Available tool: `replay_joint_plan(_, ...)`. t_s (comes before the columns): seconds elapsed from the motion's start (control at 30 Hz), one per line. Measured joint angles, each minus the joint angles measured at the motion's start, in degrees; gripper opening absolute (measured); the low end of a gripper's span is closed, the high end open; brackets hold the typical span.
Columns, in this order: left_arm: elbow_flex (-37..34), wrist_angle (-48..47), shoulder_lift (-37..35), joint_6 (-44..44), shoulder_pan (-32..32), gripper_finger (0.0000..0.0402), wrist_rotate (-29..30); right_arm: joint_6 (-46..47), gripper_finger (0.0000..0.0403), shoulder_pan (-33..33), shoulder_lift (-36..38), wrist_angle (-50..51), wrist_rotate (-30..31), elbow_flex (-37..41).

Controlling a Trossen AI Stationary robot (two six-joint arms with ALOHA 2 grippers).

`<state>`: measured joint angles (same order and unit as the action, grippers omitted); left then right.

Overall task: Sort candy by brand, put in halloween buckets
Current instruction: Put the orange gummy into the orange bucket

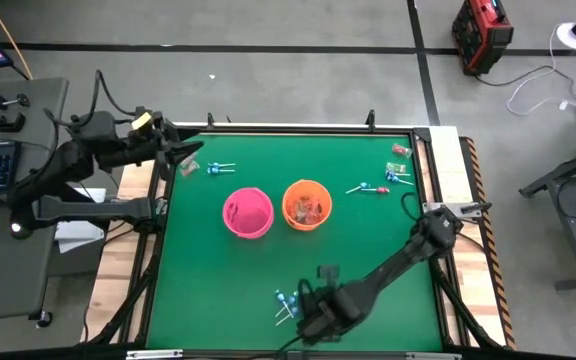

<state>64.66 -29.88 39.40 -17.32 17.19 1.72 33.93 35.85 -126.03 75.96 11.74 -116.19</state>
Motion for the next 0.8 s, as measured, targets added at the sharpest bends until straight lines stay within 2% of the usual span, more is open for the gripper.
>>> replay_joint_plan(0.1,0.00,-0.76,-0.66,0.02,0.00,0.0211,0.00,2.19,0.0007,-1.03,6.89,4.81,3.02,4.93)
replay_joint_plan(0.23,0.02,-3.02,-1.46,-1.09,-0.02,0.0211,-0.02,10.35,0.0002,-4.09,18.28,3.05,9.24,16.30)
replay_joint_plan(0.37,0.02,-7.17,-1.95,-3.68,-0.02,0.0211,-1.68,15.14,0.0002,-9.07,30.87,-10.90,15.97,28.78)
replay_joint_plan(0.47,0.02,-8.68,-2.00,-2.71,-0.02,0.0211,-9.02,13.98,0.0002,-14.14,37.54,-25.98,19.18,37.02)
replay_joint_plan(0.57,-0.02,-9.39,-1.97,-1.35,-0.07,0.0211,-16.12,11.38,0.0002,-19.78,40.66,-37.21,17.16,42.14)
replay_joint_plan(0.7,-1.67,-9.24,-2.30,-3.18,-0.94,0.0211,-16.48,11.22,0.0002,-26.28,39.81,-39.17,6.93,45.20)
replay_joint_plan(0.8,-4.39,-8.65,-2.92,-3.44,-2.10,0.0211,-16.49,14.03,0.0006,-29.31,38.18,-38.47,4.52,45.88)
